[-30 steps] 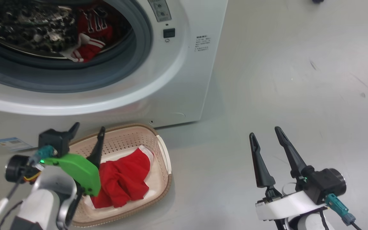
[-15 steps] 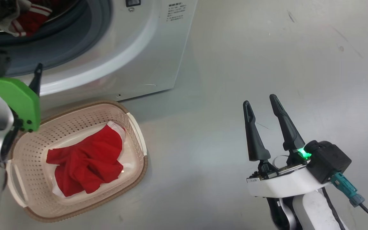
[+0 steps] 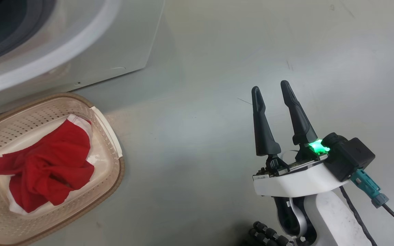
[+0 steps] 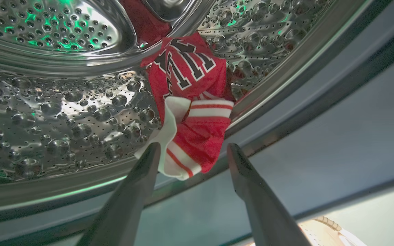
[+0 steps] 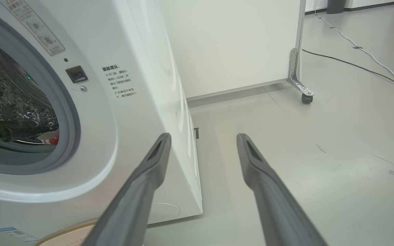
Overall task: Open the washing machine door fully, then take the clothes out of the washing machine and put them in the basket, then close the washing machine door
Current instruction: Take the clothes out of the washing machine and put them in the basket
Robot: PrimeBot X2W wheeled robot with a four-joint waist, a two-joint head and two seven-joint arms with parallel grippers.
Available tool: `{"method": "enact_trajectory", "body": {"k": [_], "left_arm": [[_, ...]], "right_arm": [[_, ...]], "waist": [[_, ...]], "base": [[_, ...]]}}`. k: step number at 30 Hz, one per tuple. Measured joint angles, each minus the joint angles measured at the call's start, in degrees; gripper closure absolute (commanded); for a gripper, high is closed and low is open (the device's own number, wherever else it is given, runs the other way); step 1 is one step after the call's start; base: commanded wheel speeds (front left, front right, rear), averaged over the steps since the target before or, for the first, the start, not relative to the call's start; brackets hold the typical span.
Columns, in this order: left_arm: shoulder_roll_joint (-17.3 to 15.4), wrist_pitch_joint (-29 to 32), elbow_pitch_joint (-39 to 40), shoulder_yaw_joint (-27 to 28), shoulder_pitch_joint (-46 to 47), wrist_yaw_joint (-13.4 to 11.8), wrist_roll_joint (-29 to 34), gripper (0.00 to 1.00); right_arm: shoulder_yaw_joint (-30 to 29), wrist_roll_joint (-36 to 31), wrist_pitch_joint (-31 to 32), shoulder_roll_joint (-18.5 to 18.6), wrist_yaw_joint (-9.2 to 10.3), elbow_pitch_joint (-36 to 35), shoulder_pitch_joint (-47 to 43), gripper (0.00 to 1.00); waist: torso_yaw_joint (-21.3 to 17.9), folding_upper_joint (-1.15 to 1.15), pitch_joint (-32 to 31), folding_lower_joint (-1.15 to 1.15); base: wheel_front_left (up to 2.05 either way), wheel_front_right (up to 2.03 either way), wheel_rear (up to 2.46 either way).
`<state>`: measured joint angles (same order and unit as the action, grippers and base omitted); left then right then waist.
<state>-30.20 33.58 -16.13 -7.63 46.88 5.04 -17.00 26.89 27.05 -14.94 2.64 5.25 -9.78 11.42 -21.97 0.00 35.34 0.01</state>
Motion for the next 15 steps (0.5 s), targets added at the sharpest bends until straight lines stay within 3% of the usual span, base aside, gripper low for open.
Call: {"method": "enact_trajectory", "body": {"k": [15], "left_arm": [[-5.64,3.25,-4.30,-1.26,9.62,1.41,1.91,0.00]], "right_arm": [[2.49,3.13,0.00,-0.04,0.93,-0.27,3.49,0.00]], "waist": [[-6.07,0.00,5.68,0.00]], "base": [[0.00,0.00,0.00]]}}
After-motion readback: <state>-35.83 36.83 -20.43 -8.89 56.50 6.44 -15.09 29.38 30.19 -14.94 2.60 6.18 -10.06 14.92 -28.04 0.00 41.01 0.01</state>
